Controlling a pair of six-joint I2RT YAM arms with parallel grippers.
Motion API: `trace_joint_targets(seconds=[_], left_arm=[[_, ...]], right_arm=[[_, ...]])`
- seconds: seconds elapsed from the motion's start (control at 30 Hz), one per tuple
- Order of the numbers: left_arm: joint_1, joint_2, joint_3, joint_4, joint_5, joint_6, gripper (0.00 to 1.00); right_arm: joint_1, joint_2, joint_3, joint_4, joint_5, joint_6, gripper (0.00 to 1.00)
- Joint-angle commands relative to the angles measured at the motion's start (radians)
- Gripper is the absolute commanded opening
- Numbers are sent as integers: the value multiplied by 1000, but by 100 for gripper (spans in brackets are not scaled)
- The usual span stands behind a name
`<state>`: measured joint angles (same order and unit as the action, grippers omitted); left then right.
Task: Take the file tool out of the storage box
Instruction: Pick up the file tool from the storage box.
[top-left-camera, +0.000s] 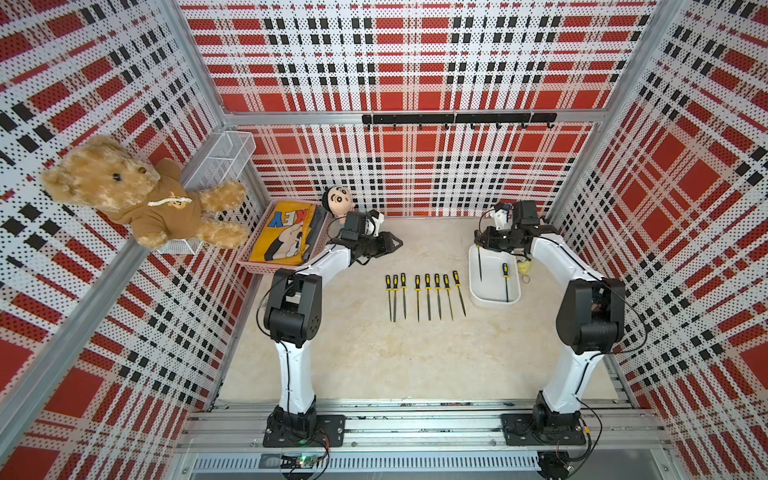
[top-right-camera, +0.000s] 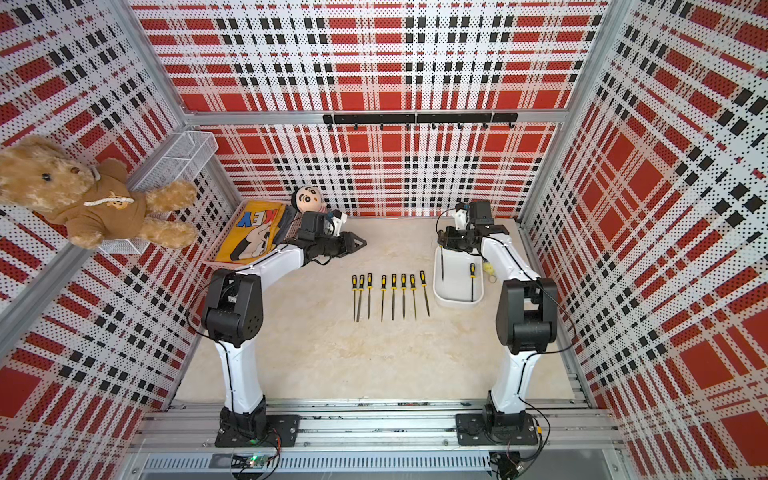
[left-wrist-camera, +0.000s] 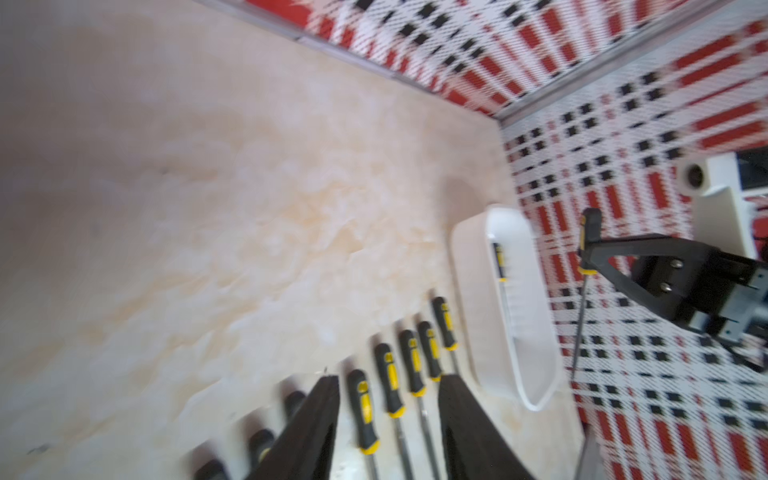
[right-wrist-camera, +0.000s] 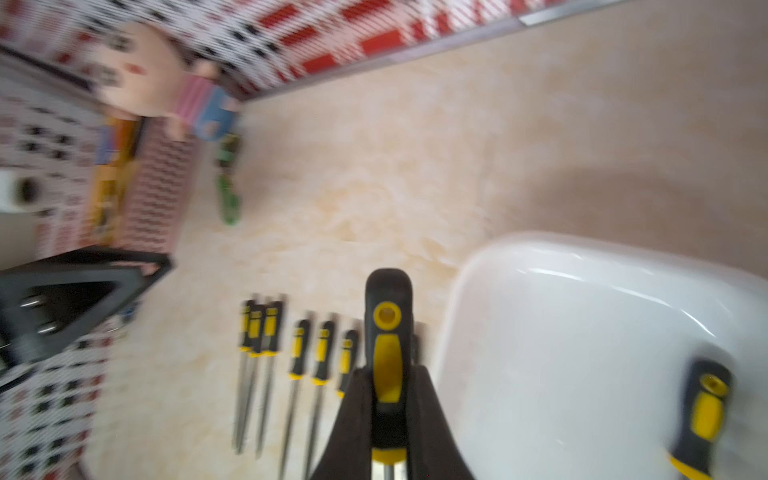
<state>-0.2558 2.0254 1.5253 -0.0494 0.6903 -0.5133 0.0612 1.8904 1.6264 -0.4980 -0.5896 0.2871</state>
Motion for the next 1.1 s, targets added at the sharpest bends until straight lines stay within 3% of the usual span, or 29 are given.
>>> trace_joint_targets(seconds=[0.0, 0.1, 0.27, 0.37, 0.5, 0.73, 0.87, 1.07], left_arm=[[1, -75, -99, 467, 234, -246, 48], [29, -75, -166, 810, 309, -471, 51], [34, -50, -225, 1239, 364, -775, 56], [54, -22, -262, 1417, 372, -911, 56], [77, 30, -309, 1686, 374, -1111, 54], [102, 35, -413, 1735, 361, -1111, 54], [102, 27, -429, 1722, 347, -1088, 54], [98, 14, -426, 1653, 342, -1035, 54]], right_arm=[[39, 0, 12, 107, -362, 35, 0], [113, 23, 25, 109, -425, 31, 0], [213, 67, 15, 256, -465, 143, 0], [243, 89, 7, 415, -499, 258, 0], [276, 125, 82, 418, -521, 310, 0], [290, 139, 136, 379, -529, 305, 0], [317, 158, 183, 289, -520, 239, 0], [357, 181, 207, 284, -516, 243, 0]])
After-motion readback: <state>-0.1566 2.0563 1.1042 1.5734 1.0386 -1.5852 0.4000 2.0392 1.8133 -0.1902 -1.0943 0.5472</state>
